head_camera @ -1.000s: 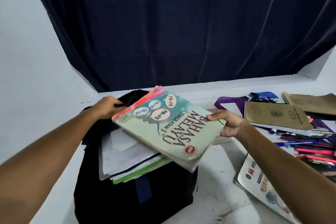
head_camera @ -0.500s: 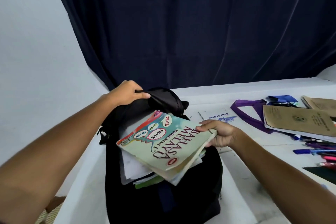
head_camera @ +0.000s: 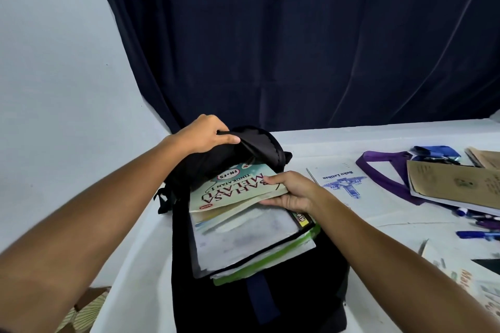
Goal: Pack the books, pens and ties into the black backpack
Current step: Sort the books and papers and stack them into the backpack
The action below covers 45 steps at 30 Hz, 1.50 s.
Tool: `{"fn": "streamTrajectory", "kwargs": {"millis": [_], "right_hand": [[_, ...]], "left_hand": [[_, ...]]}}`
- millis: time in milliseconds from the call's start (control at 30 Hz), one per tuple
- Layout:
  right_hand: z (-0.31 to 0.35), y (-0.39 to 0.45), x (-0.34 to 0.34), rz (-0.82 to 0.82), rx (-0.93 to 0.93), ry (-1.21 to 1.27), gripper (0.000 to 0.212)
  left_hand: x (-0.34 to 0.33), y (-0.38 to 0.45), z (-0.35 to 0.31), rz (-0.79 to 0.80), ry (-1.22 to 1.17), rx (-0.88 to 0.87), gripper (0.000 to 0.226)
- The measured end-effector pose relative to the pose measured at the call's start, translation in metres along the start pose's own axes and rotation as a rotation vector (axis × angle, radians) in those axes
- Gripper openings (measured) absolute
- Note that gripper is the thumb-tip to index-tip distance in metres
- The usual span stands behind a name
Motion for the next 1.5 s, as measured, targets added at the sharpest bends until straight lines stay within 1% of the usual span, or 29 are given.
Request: {"fn": "streamTrajectory", "kwargs": {"millis": [33, 100, 233, 300, 400, 467, 500, 533, 567, 633, 700, 767, 833, 900, 967, 1067, 1167, 1200, 1300, 1500], "right_hand": [[0.001, 0.003, -0.004, -0.019, 0.002, -0.018, 0.01], [0.005, 0.007, -0.011, -0.06, 0.015, -0.091, 0.011], [0.009, 0.007, -0.021, -0.174, 0.07, -0.303, 0.014], [0.006, 0.003, -0.028, -0.244, 0.135, -0.539, 0.018], [0.005, -0.009, -0.035, -0.383, 0.216, -1.016, 0.036], [0.009, -0.018, -0.034, -0.475, 0.242, -1.347, 0.039], [0.011, -0.022, -0.031, -0.482, 0.256, -1.415, 0.037], [0.013, -0.027, -0.027, -0.457, 0.264, -1.434, 0.033], [0.014, -0.032, -0.02, -0.414, 0.267, -1.397, 0.028], [0.017, -0.047, -0.002, -0.316, 0.248, -1.225, 0.024], [0.023, -0.068, 0.023, -0.263, 0.202, -1.08, 0.02], [0.028, -0.092, 0.058, -0.283, 0.151, -1.057, 0.011], [0.032, -0.117, 0.103, -0.353, 0.072, -1.108, 0.008], [0.031, -0.139, 0.151, -0.439, -0.063, -1.173, 0.019], [0.028, -0.162, 0.193, -0.512, -0.226, -1.219, 0.038], [0.014, -0.189, 0.237, -0.561, -0.415, -1.261, 0.066], [-0.004, -0.199, 0.254, -0.534, -0.5, -1.351, 0.087], [-0.01, -0.199, 0.253, -0.523, -0.501, -1.4, 0.089], [-0.024, -0.197, 0.247, -0.526, -0.421, -1.562, 0.084], [-0.032, -0.197, 0.252, -0.546, -0.401, -1.541, 0.077]], "left_hand": [[0.0, -0.001, -0.002, -0.004, -0.009, -0.003, 0.043], [0.0, -0.003, -0.004, -0.008, -0.018, -0.001, 0.042], [-0.003, -0.005, 0.002, -0.013, -0.027, 0.007, 0.039], [-0.005, -0.007, 0.006, -0.015, -0.028, 0.003, 0.042], [-0.011, -0.011, 0.006, -0.035, -0.036, -0.006, 0.043], [-0.016, -0.015, 0.007, -0.046, -0.042, 0.012, 0.051], [-0.02, -0.018, 0.007, -0.045, -0.042, 0.016, 0.058], [-0.024, -0.021, 0.008, -0.044, -0.039, 0.026, 0.064], [-0.029, -0.024, 0.006, -0.043, -0.028, 0.029, 0.065], [-0.038, -0.029, 0.001, -0.049, 0.034, 0.031, 0.06], [-0.047, -0.033, -0.004, -0.081, 0.122, 0.028, 0.064], [-0.058, -0.036, -0.007, -0.093, 0.188, 0.048, 0.07], [-0.068, -0.037, -0.012, -0.079, 0.197, 0.07, 0.085], [-0.077, -0.038, -0.019, -0.044, 0.229, 0.081, 0.101], [-0.085, -0.038, -0.027, -0.012, 0.273, 0.09, 0.107], [-0.097, -0.04, -0.032, 0.027, 0.304, 0.126, 0.106], [-0.107, -0.043, -0.033, 0.039, 0.326, 0.128, 0.104], [-0.109, -0.044, -0.033, 0.041, 0.328, 0.132, 0.104], [-0.111, -0.045, -0.038, 0.052, 0.328, 0.144, 0.105], [-0.109, -0.051, -0.039, 0.082, 0.323, 0.173, 0.104]]}}
Point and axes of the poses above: each hand's wrist, its own y-axis towards the middle knuckle, its own x-axis out of the back of the hand, z = x × y, the point moved 1 cm from there along y, towards the middle knuckle, and after that the axes turned 2 degrees about y, right-handed, at the moved point
